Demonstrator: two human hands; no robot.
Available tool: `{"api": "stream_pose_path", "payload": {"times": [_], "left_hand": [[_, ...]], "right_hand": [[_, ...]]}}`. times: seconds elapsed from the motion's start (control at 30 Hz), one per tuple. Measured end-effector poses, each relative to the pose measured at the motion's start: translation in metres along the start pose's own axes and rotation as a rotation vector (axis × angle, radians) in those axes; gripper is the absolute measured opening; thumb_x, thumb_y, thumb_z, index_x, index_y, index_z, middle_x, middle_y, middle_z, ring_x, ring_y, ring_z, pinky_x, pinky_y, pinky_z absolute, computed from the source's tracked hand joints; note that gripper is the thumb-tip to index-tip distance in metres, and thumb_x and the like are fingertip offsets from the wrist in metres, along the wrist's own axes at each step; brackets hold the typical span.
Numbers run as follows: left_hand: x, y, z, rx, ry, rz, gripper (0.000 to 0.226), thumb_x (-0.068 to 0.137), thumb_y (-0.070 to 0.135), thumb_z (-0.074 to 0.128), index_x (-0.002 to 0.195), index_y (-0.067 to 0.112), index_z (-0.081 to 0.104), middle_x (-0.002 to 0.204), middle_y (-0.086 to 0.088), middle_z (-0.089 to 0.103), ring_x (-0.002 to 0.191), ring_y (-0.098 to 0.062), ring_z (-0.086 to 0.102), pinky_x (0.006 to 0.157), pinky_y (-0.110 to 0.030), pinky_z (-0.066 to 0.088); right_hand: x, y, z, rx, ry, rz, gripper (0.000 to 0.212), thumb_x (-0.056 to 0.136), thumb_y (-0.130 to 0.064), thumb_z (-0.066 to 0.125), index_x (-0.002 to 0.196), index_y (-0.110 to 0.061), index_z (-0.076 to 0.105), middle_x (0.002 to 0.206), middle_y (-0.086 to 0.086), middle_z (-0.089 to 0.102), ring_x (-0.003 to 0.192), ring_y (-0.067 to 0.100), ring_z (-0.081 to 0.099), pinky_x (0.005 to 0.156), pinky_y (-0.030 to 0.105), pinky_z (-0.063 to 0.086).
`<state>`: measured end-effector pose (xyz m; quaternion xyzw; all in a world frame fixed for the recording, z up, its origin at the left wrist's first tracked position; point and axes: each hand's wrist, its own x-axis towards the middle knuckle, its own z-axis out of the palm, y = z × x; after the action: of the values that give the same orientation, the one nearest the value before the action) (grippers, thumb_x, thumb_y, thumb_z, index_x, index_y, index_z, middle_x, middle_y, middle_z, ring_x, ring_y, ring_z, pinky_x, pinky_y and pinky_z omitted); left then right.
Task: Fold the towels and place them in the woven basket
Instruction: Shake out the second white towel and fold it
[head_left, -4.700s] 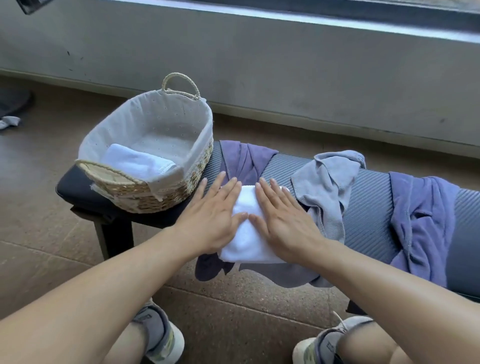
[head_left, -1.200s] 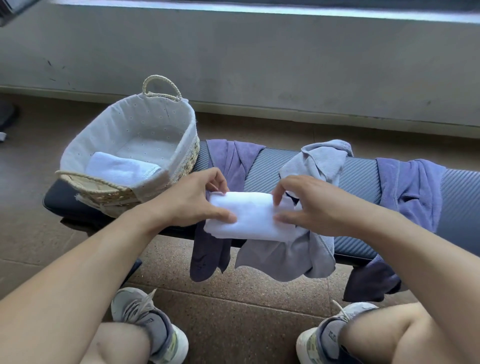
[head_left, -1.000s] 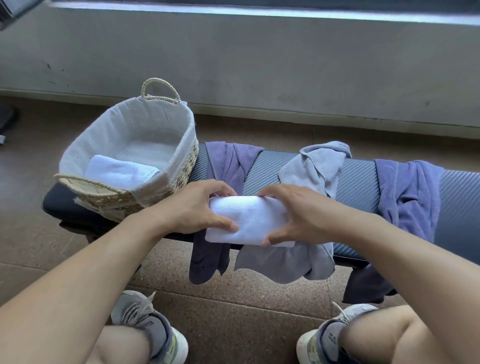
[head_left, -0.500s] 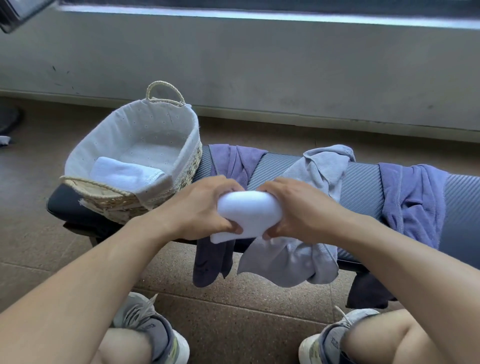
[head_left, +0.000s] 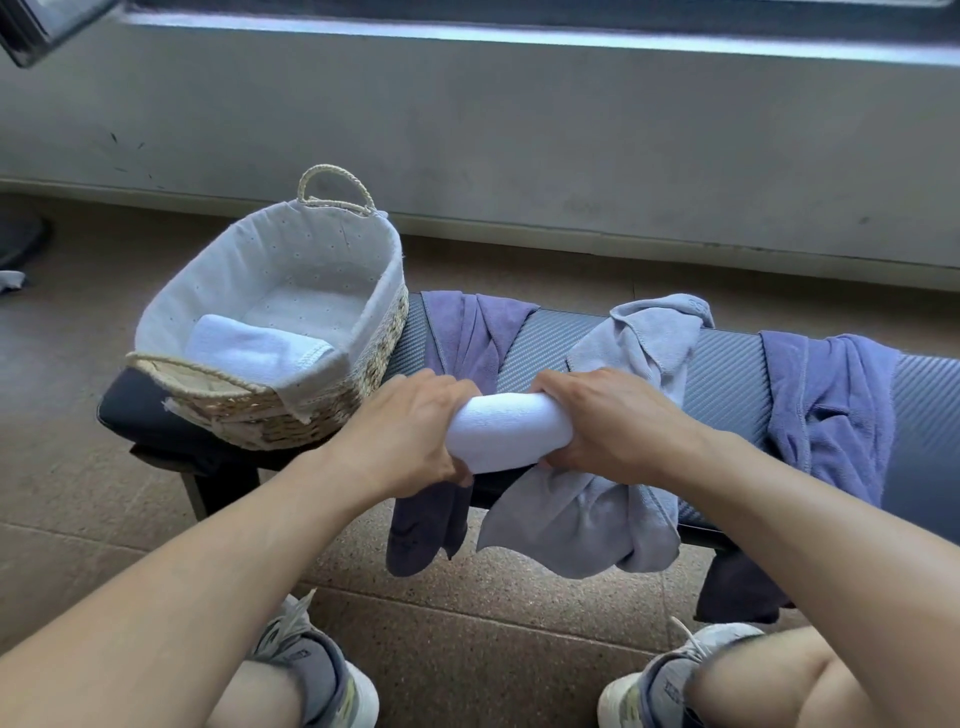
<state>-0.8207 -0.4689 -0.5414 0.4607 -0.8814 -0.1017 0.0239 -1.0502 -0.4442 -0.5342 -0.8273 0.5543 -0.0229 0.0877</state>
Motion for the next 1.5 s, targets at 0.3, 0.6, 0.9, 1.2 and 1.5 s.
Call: {"api": "stream_pose_path", "payload": {"times": [0.3, 0.6, 0.9, 1.2, 1.5], "left_hand": [[0.001, 0.002, -0.006, -0.14, -0.067, -0.123, 0.045, 0.069, 0.039, 0.085, 0.106, 0.034, 0.06, 0.093, 0.007, 0.063, 0.09, -0.018, 0.057, 0.067, -0.033, 0.037], [-0.001, -0.017, -0.023, -0.837, -0.149, -0.298, 0.034, 0.086, 0.046, 0.077, 0.112, 0.028, 0.065, 0.098, 0.008, 0.073, 0.087, -0.01, 0.066, 0.079, -0.029, 0.051], [0.008, -0.006, 0.004, -0.335, 0.229, -0.356, 0.042, 0.094, 0.053, 0.057, 0.127, 0.027, 0.058, 0.118, 0.002, 0.058, 0.115, -0.02, 0.054, 0.101, -0.04, 0.043], [0.002, 0.016, 0.024, -0.108, 0.023, -0.16, 0.075, 0.103, 0.058, 0.024, 0.162, 0.018, -0.001, 0.17, 0.005, -0.008, 0.154, -0.009, -0.016, 0.126, -0.032, -0.007], [-0.002, 0.015, 0.05, 0.038, 0.053, -0.16, 0.116, 0.075, 0.087, 0.01, 0.156, 0.011, -0.024, 0.165, -0.004, -0.029, 0.151, -0.018, -0.03, 0.125, -0.042, -0.012]], "right_hand": [[0.007, 0.007, 0.002, -0.059, -0.04, -0.001, 0.041, 0.075, -0.061, 0.072, 0.095, -0.028, 0.058, 0.077, -0.01, 0.057, 0.081, 0.018, 0.055, 0.075, 0.029, 0.027], [0.007, 0.024, -0.019, 0.658, 0.01, 0.228, 0.042, 0.081, -0.049, 0.079, 0.117, -0.04, 0.06, 0.106, -0.016, 0.068, 0.1, 0.003, 0.064, 0.088, 0.023, 0.051], [0.018, 0.008, 0.009, 0.121, 0.09, 0.345, 0.052, 0.1, -0.057, 0.045, 0.143, -0.029, 0.048, 0.14, 0.0, 0.051, 0.13, 0.025, 0.046, 0.106, 0.039, 0.033], [0.017, -0.007, 0.023, 0.0, 0.066, 0.09, 0.058, 0.108, -0.044, 0.026, 0.159, -0.015, 0.026, 0.167, 0.0, 0.024, 0.156, 0.017, 0.01, 0.126, 0.032, 0.0], [0.019, -0.007, 0.036, 0.157, -0.012, 0.074, 0.064, 0.107, -0.05, 0.026, 0.162, -0.021, 0.013, 0.17, -0.003, 0.011, 0.156, 0.012, 0.003, 0.126, 0.03, 0.002]]}}
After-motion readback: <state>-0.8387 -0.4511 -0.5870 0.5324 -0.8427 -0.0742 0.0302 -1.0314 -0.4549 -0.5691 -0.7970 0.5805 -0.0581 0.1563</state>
